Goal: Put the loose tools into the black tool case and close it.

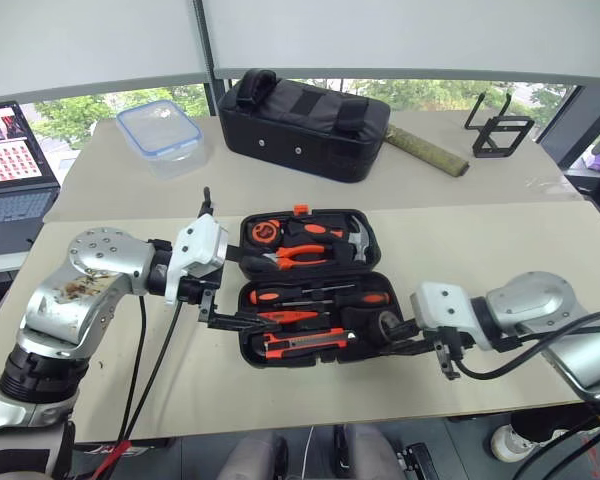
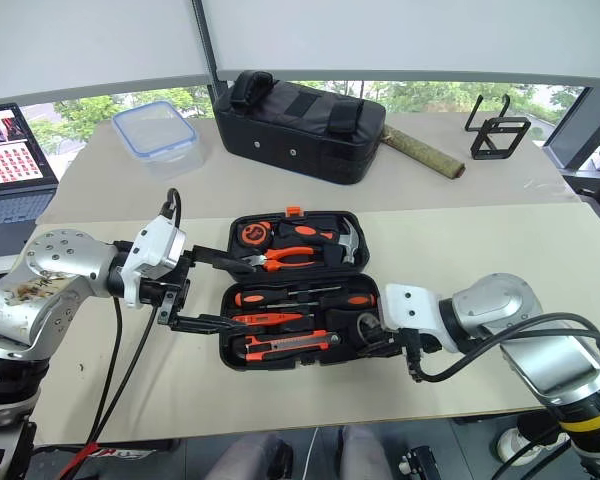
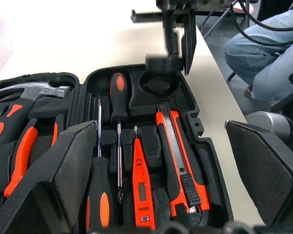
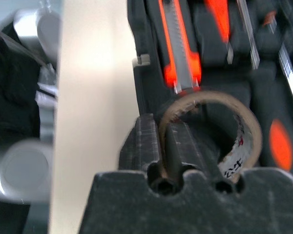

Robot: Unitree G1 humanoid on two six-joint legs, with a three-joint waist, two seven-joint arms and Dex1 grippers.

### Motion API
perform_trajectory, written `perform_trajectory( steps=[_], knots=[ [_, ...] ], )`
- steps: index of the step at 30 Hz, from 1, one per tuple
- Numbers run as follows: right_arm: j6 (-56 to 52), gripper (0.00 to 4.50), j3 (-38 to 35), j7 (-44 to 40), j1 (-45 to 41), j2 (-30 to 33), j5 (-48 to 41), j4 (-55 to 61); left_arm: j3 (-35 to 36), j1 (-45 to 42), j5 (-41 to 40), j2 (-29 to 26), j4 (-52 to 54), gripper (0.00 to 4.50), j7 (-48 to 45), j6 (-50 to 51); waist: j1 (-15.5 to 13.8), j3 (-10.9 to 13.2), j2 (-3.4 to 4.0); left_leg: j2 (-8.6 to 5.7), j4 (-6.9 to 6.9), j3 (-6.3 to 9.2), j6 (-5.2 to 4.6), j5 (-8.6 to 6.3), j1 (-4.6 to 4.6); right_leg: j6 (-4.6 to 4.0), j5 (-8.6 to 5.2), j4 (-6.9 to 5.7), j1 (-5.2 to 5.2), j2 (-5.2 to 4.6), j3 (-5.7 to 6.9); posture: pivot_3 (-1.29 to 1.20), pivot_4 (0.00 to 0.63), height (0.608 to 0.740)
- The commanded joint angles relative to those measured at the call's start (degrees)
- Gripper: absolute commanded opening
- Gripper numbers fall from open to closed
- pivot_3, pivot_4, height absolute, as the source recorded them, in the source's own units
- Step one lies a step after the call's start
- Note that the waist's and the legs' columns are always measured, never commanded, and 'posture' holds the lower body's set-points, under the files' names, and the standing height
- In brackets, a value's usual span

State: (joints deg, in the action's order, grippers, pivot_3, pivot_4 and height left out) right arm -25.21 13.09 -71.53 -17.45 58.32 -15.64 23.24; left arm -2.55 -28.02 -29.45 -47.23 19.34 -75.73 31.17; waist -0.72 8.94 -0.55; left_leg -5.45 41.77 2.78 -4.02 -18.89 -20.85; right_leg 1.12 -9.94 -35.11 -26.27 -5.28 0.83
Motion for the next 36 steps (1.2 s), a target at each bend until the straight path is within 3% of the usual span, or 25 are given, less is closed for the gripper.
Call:
perform_trajectory(
  steps=[1,5,10,12,15,21,22,25,30,36],
  knots=[
    [1.6,2.40,-1.2,-1.3,0.6,1.0,0.0,1.6,0.9,0.4,-0.8,-1.4,1.5,4.50,0.1,-0.3,0.0,0.0,0.00,0.00,0.00,0.00,0.00,0.00,0.00,0.00,0.00,-0.01,0.00,0.00,0.00,0.00,0.150,0.714],
    [-1.8,3.64,-5.8,-2.1,1.2,2.0,-4.5,4.0,1.2,1.3,-0.4,-1.9,0.8,4.50,0.6,-0.5,0.0,0.0,0.00,0.00,0.00,0.01,0.00,0.00,0.00,0.00,0.00,0.00,0.00,0.01,0.00,0.00,0.150,0.714],
    [-8.7,3.64,-15.0,0.7,-0.3,2.4,-10.9,1.0,2.9,4.2,2.0,-3.4,-2.3,4.50,5.2,0.9,0.0,0.0,0.00,0.00,0.00,0.02,0.00,0.00,0.00,0.00,0.00,0.02,0.02,0.00,-0.01,0.00,0.150,0.714],
    [-10.1,3.11,-18.0,2.2,-0.5,2.3,-11.6,-2.7,4.5,6.3,3.5,-4.0,-5.2,4.50,7.8,0.8,0.0,0.0,0.00,0.00,-0.01,0.02,0.00,0.00,0.01,0.00,0.00,0.01,0.01,0.00,-0.02,0.00,0.150,0.714],
    [-7.5,2.24,-19.3,2.1,1.3,2.6,-10.0,-7.0,6.1,10.2,5.6,-5.0,-7.9,3.80,9.4,-2.1,0.0,0.0,0.00,0.01,-0.05,0.01,0.00,0.00,0.02,0.00,0.00,0.00,-0.01,0.02,-0.02,0.00,0.150,0.714],
    [-6.8,0.15,-18.3,2.3,0.9,0.6,-10.3,-8.7,7.2,13.6,5.6,-5.7,-8.3,1.48,9.2,-3.6,-0.2,0.0,0.01,0.01,-0.07,0.01,0.00,0.00,-0.03,0.00,0.00,0.02,-0.03,-0.03,-0.01,0.00,0.150,0.714],
    [-4.2,0.00,-16.9,3.1,0.7,0.0,-7.7,-11.0,6.6,13.8,6.8,-5.8,-9.1,1.15,9.9,-3.8,-0.2,0.0,0.01,0.01,-0.06,0.02,0.00,0.00,-0.02,0.00,0.00,0.02,-0.01,-0.03,-0.01,0.00,0.150,0.714],
    [1.7,0.00,-13.0,6.6,-1.8,-2.7,-1.2,-19.0,4.3,13.4,10.1,-5.0,-11.5,0.06,11.9,-5.1,0.0,0.0,0.01,0.01,-0.07,0.00,0.00,-0.01,0.00,0.00,0.00,0.01,0.00,-0.02,-0.02,0.00,0.150,0.714],
    [12.6,0.00,-5.8,9.6,-7.9,-7.1,9.3,-31.7,0.1,9.6,10.8,-0.4,-12.3,0.06,13.6,-3.0,0.0,0.0,0.02,-0.02,-0.07,-0.07,0.00,0.00,0.01,0.00,0.00,-0.06,-0.04,-0.01,0.02,0.00,0.150,0.714],
    [16.6,0.00,-3.3,3.9,-11.0,-9.7,8.7,-32.9,-4.4,7.9,12.1,2.1,-12.1,0.06,11.9,-3.9,0.0,0.0,0.04,-0.03,-0.06,-0.03,0.01,0.01,-0.04,0.00,0.00,-0.08,-0.12,0.00,0.05,0.00,0.150,0.714]
  ],
)
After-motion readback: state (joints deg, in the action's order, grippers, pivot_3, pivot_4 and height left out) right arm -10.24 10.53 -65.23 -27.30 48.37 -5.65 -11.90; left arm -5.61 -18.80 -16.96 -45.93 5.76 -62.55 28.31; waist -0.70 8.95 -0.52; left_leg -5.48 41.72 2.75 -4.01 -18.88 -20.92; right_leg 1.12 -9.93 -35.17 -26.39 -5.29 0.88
